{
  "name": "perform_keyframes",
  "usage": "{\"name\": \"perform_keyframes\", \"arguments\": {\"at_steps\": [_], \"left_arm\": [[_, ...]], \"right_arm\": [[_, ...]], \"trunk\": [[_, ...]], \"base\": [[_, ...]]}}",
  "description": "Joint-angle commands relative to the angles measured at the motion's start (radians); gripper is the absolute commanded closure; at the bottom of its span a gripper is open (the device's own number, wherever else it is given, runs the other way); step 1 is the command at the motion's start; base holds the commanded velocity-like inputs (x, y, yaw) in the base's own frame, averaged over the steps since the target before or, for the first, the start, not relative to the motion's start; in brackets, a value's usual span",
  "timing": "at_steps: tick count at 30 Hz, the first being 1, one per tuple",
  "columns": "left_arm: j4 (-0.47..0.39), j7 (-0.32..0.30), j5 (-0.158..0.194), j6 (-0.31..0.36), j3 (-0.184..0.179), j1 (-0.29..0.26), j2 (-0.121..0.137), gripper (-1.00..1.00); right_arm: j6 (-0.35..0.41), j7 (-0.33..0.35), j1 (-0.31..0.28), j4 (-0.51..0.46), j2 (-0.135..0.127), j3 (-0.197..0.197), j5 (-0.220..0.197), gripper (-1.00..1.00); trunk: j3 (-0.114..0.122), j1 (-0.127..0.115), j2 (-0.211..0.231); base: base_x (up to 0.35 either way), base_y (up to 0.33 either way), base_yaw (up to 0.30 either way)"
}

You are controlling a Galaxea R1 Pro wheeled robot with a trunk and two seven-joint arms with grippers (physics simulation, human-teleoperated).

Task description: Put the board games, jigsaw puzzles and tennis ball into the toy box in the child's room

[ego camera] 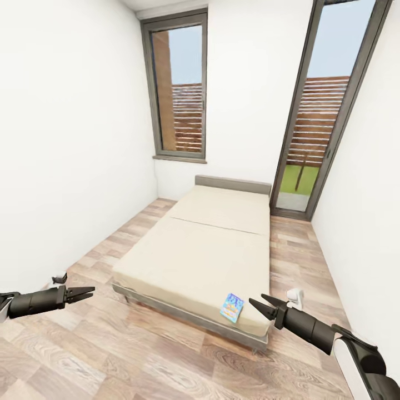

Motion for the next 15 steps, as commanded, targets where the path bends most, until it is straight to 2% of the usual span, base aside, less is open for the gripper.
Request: {"name": "perform_keyframes", "arguments": {"at_steps": [1, 15], "left_arm": [[0.000, -0.005, -0.004, 0.011, 0.004, 0.000, 0.000, -1.00], [0.000, -0.004, -0.004, 0.011, 0.004, 0.000, 0.000, -1.00]], "right_arm": [[0.007, 0.001, -0.001, 0.000, 0.000, 0.000, -0.005, -1.00], [0.007, 0.001, -0.001, 0.000, 0.000, 0.000, -0.005, -1.00]], "trunk": [[-0.003, 0.001, -0.002], [-0.008, 0.001, -0.002]], "base": [[0.000, 0.061, -0.273], [0.000, 0.036, -0.273]]}}
